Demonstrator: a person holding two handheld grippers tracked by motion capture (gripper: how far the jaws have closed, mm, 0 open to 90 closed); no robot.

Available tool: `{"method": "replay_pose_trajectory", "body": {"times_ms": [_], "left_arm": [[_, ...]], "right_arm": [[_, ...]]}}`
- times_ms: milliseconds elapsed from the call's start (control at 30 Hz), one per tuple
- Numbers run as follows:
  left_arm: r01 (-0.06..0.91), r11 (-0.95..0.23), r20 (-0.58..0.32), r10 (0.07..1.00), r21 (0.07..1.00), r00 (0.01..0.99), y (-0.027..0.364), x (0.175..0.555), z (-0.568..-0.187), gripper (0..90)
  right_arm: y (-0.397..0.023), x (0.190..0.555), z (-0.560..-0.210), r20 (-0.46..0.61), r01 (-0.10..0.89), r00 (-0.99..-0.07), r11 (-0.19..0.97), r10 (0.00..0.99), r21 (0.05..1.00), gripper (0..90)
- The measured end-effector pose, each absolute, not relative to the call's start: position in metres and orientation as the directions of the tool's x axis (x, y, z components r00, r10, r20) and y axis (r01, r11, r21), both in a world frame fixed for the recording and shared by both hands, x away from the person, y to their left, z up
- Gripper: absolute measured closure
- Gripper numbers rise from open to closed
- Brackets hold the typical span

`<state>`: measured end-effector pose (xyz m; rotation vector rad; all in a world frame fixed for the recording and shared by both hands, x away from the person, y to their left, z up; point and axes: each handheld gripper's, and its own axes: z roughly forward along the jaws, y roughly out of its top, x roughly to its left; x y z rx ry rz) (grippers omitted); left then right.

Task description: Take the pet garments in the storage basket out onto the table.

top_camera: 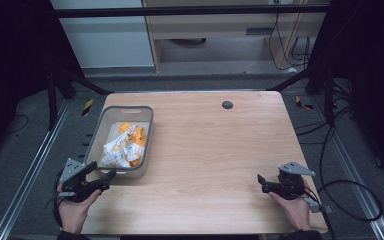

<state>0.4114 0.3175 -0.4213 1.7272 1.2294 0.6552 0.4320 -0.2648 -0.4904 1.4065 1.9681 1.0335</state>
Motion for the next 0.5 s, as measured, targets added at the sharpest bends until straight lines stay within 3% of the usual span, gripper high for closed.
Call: {"method": "replay_pose_trajectory", "body": {"times_ms": [500], "left_arm": [[0.435,-0.139,-0.055,0.913,0.889,0.404,0.307,0.426,-0.399,20.4]], "right_arm": [[-0.266,0.432,-0.491,0.02,0.554,-0.333,0.178,0.943,0.813,12.6]]}}
